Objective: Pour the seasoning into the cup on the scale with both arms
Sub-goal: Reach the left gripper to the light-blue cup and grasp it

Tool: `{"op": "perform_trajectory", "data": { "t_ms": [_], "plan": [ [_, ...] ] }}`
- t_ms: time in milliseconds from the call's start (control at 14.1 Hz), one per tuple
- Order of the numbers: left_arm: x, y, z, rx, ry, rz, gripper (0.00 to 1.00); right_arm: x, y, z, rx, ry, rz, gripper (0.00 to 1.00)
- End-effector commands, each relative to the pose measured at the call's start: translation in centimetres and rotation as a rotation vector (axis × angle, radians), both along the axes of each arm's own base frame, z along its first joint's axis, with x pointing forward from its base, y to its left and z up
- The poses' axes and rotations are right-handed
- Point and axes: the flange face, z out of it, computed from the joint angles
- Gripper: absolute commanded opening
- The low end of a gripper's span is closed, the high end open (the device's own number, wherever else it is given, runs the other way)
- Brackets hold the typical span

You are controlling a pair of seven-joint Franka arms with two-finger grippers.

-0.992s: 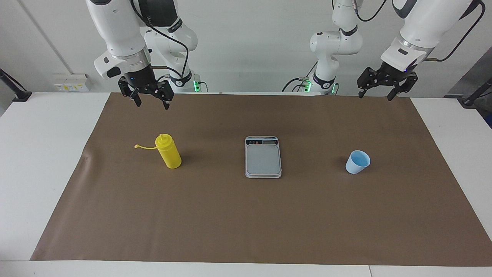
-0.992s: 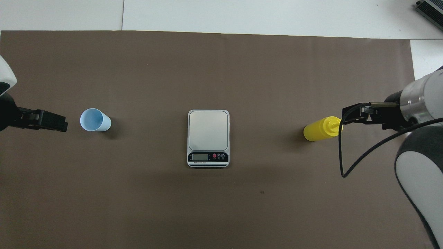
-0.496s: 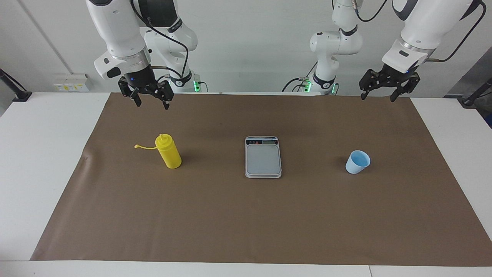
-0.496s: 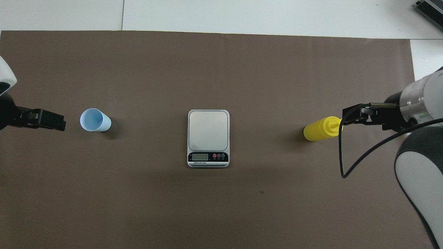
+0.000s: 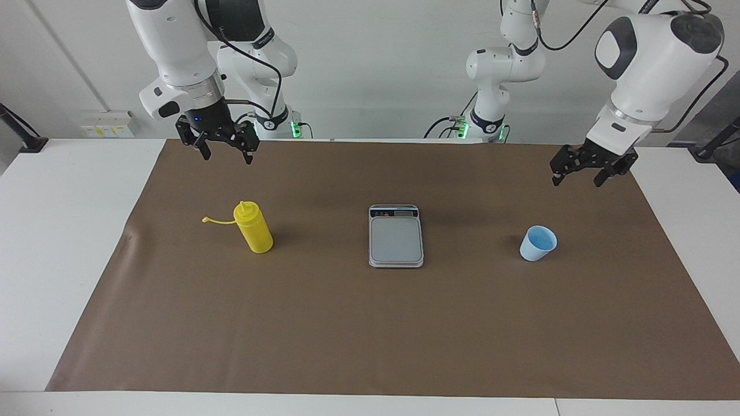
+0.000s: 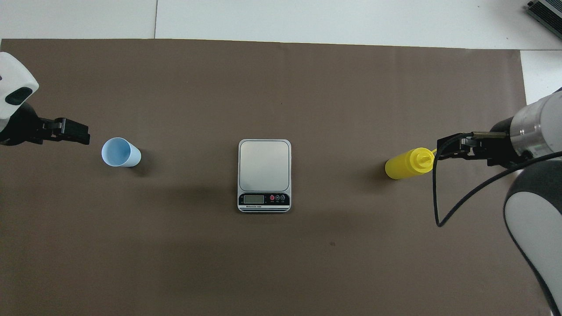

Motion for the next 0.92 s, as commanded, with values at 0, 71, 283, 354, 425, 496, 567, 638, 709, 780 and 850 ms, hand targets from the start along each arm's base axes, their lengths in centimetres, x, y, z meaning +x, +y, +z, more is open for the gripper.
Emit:
{"op": "perform_trajectory", "data": {
  "t_ms": [0, 71, 283, 354, 425, 496, 567, 638, 709, 780, 850],
  "plan": [
    [0.7, 1.9, -4.8, 0.013, -0.009, 0.039, 1.0, -0.8, -0.5, 0.0, 0.017, -0.002, 0.013, 1.0],
    [0.7, 2.1, -6.1, 0.013, 0.0, 0.051, 1.0, -0.8, -0.5, 0.0, 0.016, 0.0, 0.013, 1.0],
    [0.3, 3.2, -9.7, 0.011, -0.011, 0.097, 1.0, -0.8, -0.5, 0.0, 0.016, 0.0, 0.013, 1.0],
    [-0.2, 3.1, -11.0, 0.011, -0.005, 0.101, 1.0, -0.8, -0.5, 0.0, 0.017, -0.002, 0.013, 1.0],
    [-0.7, 3.0, -12.3, 0.011, -0.016, 0.115, 1.0, -0.8, -0.5, 0.0, 0.016, 0.0, 0.013, 1.0],
    [-0.6, 3.1, -13.4, 0.009, -0.023, 0.119, 1.0, -0.8, -0.5, 0.0, 0.016, 0.0, 0.013, 1.0],
    [-0.4, 3.1, -14.3, 0.007, -0.026, 0.121, 1.0, -0.8, -0.5, 0.0, 0.016, 0.0, 0.013, 1.0],
    [0.0, 3.2, -15.2, 0.006, -0.019, 0.123, 1.0, -0.8, -0.5, 0.0, 0.016, 0.0, 0.013, 1.0],
    [0.1, 3.1, -15.8, 0.001, -0.011, 0.125, 1.0, -0.8, -0.5, 0.0, 0.016, 0.0, 0.013, 1.0],
    [0.3, 3.2, -16.7, -0.016, 0.0, 0.14, 1.0, -0.8, -0.5, 0.0, 0.016, 0.0, 0.013, 1.0],
    [0.3, 3.2, -17.4, -0.02, 0.009, 0.149, 1.0, -0.8, -0.5, 0.0, 0.016, 0.0, 0.014, 1.0]
  ]
}}
